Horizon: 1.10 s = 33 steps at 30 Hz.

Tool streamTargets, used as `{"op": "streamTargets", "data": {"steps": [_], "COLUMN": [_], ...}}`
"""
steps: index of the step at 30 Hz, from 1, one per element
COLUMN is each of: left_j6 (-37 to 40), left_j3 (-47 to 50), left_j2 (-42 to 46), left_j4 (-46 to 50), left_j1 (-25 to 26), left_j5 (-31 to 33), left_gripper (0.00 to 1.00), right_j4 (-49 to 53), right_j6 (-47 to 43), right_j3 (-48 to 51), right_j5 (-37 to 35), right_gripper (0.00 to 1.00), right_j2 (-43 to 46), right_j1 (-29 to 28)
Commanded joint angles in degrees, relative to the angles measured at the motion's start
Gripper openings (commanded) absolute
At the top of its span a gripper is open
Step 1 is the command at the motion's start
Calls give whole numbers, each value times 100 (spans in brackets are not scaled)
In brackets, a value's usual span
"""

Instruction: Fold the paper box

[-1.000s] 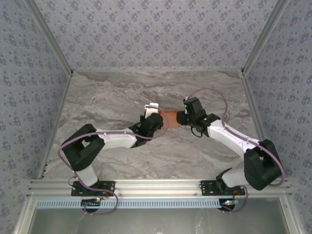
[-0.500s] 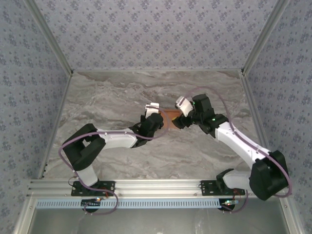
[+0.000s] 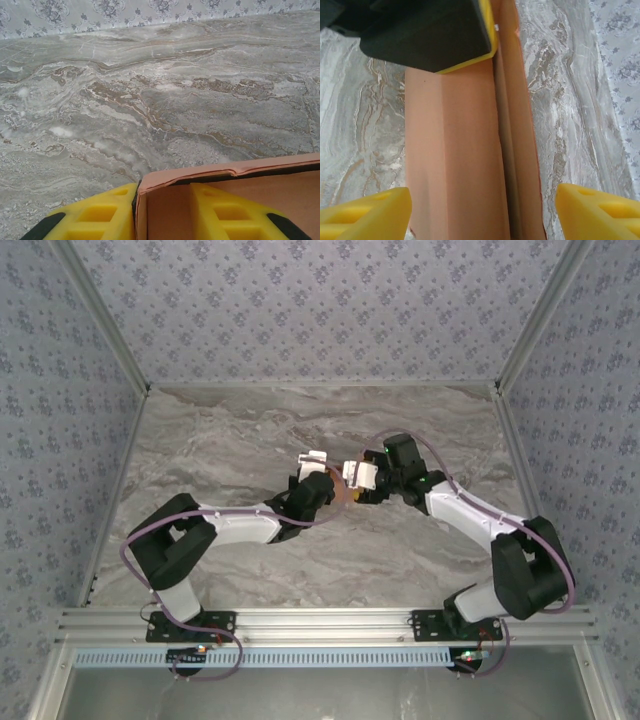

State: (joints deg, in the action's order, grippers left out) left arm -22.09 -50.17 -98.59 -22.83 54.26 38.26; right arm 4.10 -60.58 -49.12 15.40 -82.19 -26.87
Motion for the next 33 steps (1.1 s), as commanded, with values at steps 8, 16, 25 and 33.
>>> {"op": "streamTargets", "data": {"steps": [8, 16, 25, 33], "left_j6": [37, 53, -711, -883], "left_j3": [319, 782, 402, -700], "left_j2": [189, 1218, 1885, 409], "left_j4": [64, -244, 738, 1526], "left_j1": [-258, -804, -1555, -2109], "left_j5": [-992, -2972, -4059, -4533], "left_gripper": [37, 74, 99, 99], "right_j4": [-908, -1301, -1291, -1062], "right_j6": [-788, -761, -679, -646], "right_j3": [370, 592, 574, 490], "right_j5": [-406, -629, -590, -426], "right_gripper": [55, 42, 42, 42], "right_j2": [-358, -574, -820, -855], "right_j1": [-91, -102, -122, -121]}}
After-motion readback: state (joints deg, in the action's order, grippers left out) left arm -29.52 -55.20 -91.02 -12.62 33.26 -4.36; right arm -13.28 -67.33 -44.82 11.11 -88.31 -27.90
